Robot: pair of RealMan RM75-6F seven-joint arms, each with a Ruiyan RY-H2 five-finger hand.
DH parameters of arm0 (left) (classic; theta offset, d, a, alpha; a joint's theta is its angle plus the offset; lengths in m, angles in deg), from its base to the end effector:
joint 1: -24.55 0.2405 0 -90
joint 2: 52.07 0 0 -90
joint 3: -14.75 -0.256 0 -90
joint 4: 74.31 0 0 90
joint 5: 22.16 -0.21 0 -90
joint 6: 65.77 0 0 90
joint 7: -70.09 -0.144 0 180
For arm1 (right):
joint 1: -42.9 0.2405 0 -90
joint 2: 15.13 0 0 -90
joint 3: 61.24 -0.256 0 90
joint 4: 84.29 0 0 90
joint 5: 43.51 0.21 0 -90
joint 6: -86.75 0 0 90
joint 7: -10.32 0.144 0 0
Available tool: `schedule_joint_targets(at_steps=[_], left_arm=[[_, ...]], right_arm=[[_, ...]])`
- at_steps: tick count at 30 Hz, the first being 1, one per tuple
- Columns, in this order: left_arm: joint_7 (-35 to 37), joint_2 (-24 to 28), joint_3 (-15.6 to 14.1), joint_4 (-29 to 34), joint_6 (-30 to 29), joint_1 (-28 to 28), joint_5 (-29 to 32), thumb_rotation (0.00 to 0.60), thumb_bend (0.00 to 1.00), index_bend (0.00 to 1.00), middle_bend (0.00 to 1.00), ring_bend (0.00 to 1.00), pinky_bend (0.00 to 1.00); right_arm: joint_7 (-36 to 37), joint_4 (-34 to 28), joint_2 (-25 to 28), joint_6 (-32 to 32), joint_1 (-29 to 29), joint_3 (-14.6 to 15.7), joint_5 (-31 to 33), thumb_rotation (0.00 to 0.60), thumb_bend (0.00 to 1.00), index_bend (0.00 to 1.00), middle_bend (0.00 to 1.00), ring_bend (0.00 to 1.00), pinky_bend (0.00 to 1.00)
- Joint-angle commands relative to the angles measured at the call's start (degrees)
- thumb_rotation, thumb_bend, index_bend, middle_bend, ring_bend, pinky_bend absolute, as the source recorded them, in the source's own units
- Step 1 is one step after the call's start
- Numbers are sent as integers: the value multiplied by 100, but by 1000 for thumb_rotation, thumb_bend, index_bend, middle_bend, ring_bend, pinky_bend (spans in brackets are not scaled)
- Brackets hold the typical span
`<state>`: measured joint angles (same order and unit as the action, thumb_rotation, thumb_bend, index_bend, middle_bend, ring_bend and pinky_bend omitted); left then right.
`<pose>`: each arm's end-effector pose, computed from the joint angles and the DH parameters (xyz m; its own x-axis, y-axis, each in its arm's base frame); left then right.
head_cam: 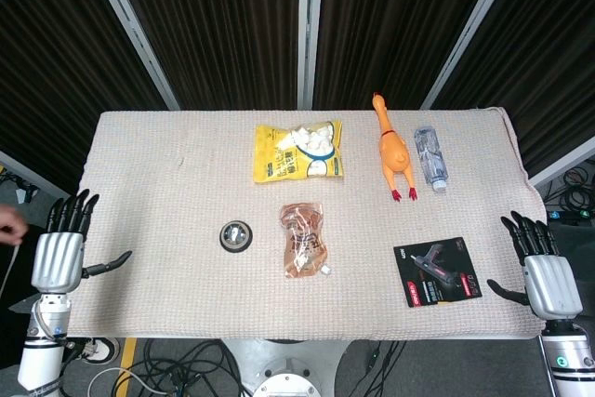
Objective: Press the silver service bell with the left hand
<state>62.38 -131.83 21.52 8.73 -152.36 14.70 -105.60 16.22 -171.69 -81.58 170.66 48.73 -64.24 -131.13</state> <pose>-0.2955 0.2210 0.1001 0.4007 -0.1108 0.9095 0.9139 -0.0224 -0.4054 -0.3187 -0.1880 0.1503 0.3446 -0.0141 0.9387 -0.9380 -0.0464 0.3436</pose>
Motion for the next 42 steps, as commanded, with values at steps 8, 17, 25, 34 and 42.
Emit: schedule_joint_targets(at_steps=[8,17,25,34,42], left_arm=[[-27,49,-3,56,42,-21,11,181,0,37,0,0,0],[-122,-15,46,226,298,-254,-31,181,0,36,0,0,0],[-155,-712,181,-10,1072,-1005,-149,254,0,37,0,0,0],[119,-2220,238,-1195,1983,-1857,-38,272,0,37,0,0,0],[351,-2952,312,-1946,2372,-2308,70,268,0,37,0,0,0]], right_arm=[[-9,-29,-6,-10,2,-10,23,600,0,0,0,0,0],[-36,-13,9,-16,-9,12,11,600,0,0,0,0,0],[-1,-32,61,26,10,-20,-31,600,0,0,0,0,0],[30,-47,87,31,17,-50,-2,600,0,0,0,0,0],[359,139,91,71,-1,-49,-28,600,0,0,0,0,0]])
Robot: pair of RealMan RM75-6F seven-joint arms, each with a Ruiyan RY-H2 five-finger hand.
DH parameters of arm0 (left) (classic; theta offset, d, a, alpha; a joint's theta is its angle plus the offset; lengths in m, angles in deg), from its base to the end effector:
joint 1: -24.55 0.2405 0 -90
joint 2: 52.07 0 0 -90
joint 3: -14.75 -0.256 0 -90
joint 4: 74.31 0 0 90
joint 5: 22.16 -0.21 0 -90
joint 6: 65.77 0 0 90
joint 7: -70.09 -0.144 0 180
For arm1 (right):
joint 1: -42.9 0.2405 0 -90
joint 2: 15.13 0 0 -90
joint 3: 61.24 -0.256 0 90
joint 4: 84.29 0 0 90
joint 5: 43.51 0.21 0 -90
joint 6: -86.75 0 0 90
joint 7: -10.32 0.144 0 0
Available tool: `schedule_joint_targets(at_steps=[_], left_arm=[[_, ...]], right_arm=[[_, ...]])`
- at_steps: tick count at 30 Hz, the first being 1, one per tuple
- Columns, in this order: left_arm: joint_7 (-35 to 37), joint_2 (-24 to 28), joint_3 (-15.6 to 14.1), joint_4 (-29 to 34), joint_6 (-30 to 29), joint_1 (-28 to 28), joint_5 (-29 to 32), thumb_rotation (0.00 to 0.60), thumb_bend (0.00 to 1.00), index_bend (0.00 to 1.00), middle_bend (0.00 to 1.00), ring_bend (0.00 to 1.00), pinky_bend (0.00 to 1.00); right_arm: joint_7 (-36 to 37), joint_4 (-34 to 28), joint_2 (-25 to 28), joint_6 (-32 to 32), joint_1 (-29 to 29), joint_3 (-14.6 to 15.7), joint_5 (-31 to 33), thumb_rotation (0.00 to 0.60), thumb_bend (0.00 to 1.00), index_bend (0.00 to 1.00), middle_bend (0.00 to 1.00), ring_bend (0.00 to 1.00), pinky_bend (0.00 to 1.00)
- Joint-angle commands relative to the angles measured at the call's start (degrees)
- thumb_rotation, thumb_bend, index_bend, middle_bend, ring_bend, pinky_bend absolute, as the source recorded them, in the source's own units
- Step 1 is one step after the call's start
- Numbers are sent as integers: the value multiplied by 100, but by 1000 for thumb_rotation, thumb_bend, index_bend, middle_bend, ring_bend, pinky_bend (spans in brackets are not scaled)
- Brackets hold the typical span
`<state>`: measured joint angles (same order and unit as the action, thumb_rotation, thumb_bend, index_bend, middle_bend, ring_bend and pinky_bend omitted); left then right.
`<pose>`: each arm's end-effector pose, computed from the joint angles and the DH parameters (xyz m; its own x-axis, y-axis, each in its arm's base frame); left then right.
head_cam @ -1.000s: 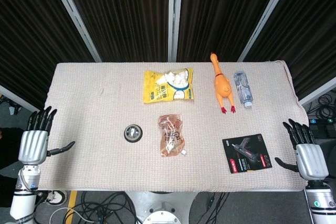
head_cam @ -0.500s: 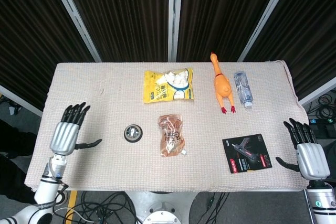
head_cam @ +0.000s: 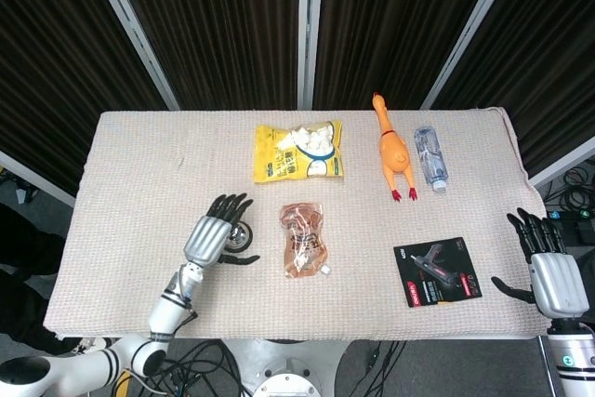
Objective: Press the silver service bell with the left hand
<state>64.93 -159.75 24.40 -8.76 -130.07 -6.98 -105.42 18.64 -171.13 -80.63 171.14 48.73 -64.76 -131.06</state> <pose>-0.1670 0.2990 -0.0822 0.2631 0.1894 0.9460 0.9105 -0.3729 -0.1786 -0.3209 -0.1902 0.1594 0.3283 0.0040 0.9446 -0.9436 -0.0452 0.3281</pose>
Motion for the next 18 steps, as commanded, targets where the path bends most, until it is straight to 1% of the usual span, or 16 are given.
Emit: schedule_joint_targets(at_steps=[1,5,8,11,13,15,18], left_arm=[[121,-203,16,-279,181,-173,58,264,0,37,0,0,0],[259,-355,-4,-632,337,-276,126,254,0,37,0,0,0],[383,-475,4,-885,342,-317,158,252,0,37,0,0,0],[511,-639,2,-1158,240,-336,141,252,0,37,0,0,0],[634,-812,-3,-1430,44,-340,68,247,0,37,0,0,0],[823,-974,-44,-1692,-106,-344,-16,227,0,37,0,0,0],[998,-1137,-134,-1985,-153,-348,-82,191,0,37,0,0,0]], right_arm=[[137,108,-6,26,0,6,-48,600,0,0,0,0,0],[183,170,-32,27,11,2,-58,600,0,0,0,0,0],[211,217,-60,-14,23,-4,-23,600,0,0,0,0,0],[225,258,-88,-57,33,0,5,600,0,0,0,0,0],[227,279,-97,-64,31,3,13,600,0,0,0,0,0],[238,291,-98,-61,28,-1,23,600,0,0,0,0,0],[246,297,-84,-59,26,-8,35,600,0,0,0,0,0]])
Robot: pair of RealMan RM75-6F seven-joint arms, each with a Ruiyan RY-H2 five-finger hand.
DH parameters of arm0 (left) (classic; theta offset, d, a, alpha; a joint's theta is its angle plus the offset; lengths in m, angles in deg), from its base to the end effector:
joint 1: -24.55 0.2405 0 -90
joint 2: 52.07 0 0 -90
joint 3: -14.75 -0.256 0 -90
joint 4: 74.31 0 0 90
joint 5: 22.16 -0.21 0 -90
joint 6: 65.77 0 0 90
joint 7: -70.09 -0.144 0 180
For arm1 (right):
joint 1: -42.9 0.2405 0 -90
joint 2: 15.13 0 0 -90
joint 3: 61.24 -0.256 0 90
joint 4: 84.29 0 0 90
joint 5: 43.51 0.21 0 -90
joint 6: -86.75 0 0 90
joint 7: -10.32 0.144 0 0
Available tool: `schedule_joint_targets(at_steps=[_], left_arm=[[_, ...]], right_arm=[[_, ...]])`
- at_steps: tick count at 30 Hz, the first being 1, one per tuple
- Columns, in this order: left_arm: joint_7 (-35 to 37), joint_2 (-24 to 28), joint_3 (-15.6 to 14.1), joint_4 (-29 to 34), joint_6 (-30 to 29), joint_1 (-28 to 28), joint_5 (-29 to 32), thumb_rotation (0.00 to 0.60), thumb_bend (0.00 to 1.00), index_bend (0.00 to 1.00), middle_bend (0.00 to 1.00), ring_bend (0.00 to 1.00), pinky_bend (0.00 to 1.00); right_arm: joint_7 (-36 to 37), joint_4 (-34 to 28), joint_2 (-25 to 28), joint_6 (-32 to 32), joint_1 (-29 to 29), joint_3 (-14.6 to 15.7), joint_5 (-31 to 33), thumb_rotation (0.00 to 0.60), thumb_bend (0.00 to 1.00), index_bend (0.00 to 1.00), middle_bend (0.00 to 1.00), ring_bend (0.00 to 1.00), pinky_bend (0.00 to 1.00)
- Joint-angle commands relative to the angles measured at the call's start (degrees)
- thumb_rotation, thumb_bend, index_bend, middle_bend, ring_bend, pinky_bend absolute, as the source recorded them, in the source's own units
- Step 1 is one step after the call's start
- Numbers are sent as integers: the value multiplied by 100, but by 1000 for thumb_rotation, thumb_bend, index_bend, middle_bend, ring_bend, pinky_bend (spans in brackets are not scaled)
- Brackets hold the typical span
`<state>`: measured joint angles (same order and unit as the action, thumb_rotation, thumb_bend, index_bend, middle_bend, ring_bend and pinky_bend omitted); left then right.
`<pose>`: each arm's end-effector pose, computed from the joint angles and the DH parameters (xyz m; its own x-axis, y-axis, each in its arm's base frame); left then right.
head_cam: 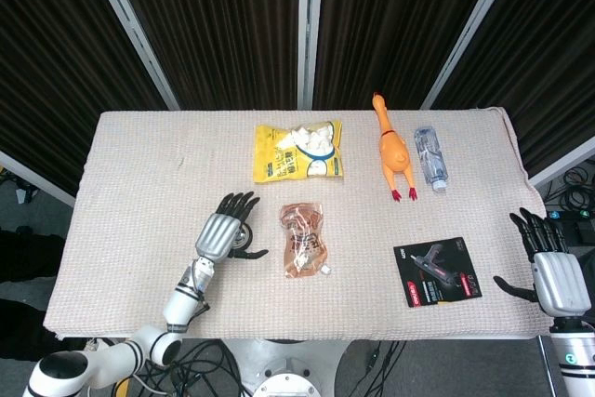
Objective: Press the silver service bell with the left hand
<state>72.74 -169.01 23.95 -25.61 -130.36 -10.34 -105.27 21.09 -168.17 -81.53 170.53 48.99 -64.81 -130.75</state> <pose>-0.1728 0.3137 -0.1143 0.2541 0.1836 0.9496 0.9190 -0.3518 -0.1779 -0.3301 -0.1927 0.1590 0.3212 -0.0013 0.9470 -0.9463 -0.0382 0.3209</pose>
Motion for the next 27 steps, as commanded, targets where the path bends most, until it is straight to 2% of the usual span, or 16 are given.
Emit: schedule_joint_targets(at_steps=[1,16,24,27], left_arm=[[262,-252,-108,-363,-120,-8,-99,189,0,37,0,0,0],[367,-586,-440,-1025,160,44,-149,172,0,37,0,0,0],[405,-505,-295,-876,-236,-40,-237,173,0,37,0,0,0],[375,-468,-334,-821,-195,-10,-224,174,0,37,0,0,0]], right_arm=[[4,0,10,4,-1,-4,4,600,0,0,0,0,0],[15,20,-1,-46,0,-10,62,600,0,0,0,0,0],[6,-13,12,-22,-10,-13,57,600,0,0,0,0,0],[-7,-20,5,-32,-3,-9,49,600,0,0,0,0,0]])
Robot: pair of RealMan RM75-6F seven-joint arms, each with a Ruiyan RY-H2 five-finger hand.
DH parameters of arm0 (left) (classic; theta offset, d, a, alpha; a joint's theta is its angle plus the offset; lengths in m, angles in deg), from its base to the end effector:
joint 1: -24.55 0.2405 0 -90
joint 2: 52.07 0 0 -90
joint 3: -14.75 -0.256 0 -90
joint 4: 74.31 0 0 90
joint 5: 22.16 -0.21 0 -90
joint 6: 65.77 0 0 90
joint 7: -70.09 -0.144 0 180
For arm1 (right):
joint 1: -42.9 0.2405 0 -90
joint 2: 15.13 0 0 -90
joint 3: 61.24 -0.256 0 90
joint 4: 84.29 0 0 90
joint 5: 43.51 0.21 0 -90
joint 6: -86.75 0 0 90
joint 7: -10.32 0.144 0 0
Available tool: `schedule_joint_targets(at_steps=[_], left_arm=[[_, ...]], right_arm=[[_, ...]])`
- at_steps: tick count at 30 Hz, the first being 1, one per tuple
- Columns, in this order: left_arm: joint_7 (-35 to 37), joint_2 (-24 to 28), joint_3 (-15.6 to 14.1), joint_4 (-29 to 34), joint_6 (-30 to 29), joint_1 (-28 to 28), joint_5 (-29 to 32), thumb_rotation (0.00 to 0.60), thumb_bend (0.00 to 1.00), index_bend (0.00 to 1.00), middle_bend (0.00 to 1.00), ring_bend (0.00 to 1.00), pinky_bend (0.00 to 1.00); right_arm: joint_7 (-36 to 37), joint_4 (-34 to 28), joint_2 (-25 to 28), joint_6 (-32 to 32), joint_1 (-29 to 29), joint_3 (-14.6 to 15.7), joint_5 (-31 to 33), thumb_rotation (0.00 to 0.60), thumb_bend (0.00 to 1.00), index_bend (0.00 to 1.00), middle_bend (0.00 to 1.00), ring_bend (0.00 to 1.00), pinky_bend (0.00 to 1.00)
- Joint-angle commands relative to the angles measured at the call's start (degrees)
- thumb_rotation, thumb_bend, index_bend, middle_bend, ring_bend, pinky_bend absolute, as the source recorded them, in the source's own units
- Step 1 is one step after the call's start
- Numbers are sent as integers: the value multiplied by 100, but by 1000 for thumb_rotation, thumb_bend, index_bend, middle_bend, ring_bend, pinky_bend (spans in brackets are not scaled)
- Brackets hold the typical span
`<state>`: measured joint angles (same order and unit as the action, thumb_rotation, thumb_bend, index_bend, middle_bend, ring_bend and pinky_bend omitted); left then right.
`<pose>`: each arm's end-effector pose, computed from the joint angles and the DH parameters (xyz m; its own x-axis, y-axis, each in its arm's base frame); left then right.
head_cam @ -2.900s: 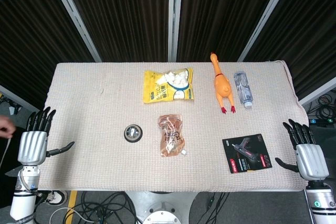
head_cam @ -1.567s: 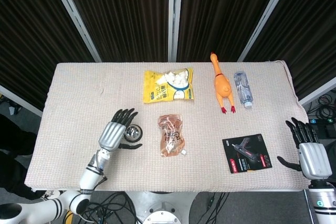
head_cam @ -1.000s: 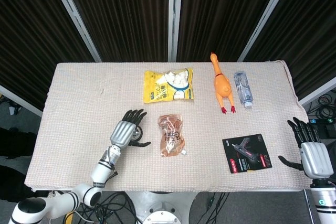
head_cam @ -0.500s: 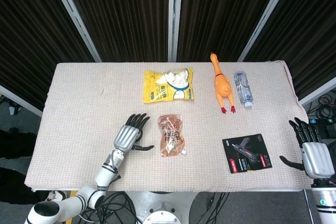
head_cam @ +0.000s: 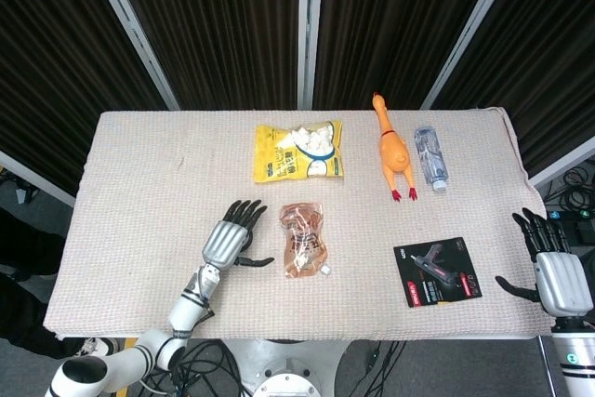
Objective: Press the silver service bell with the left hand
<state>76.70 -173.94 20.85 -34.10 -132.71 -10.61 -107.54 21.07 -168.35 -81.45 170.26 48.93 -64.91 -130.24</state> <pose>-0.1739 0.3044 -0.1322 0.2745 0.1759 0.9454 0.9001 -0.3930 -0.1882 -0.3311 -0.1928 0.1594 0.3189 -0.0031 0.9478 -0.9474 -0.0281 0.3187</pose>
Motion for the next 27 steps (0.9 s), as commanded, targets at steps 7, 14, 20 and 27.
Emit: schedule_joint_targets(at_steps=[7,14,20,27], left_arm=[[-7,-10,-116,-59,241,72,54,174,0,37,0,0,0],[-91,115,17,195,-11,-23,0,172,0,37,0,0,0],[-157,128,-200,137,297,195,122,172,0,37,0,0,0],[-71,274,94,246,-163,50,44,172,0,37,0,0,0]], right_arm=[[-53,-77,39,48,-6,-19,-12,600,0,0,0,0,0],[-96,-164,91,120,-30,-15,-57,600,0,0,0,0,0],[-137,-192,90,110,-40,5,-60,600,0,0,0,0,0],[-135,-193,73,82,-16,-17,-42,600,0,0,0,0,0]])
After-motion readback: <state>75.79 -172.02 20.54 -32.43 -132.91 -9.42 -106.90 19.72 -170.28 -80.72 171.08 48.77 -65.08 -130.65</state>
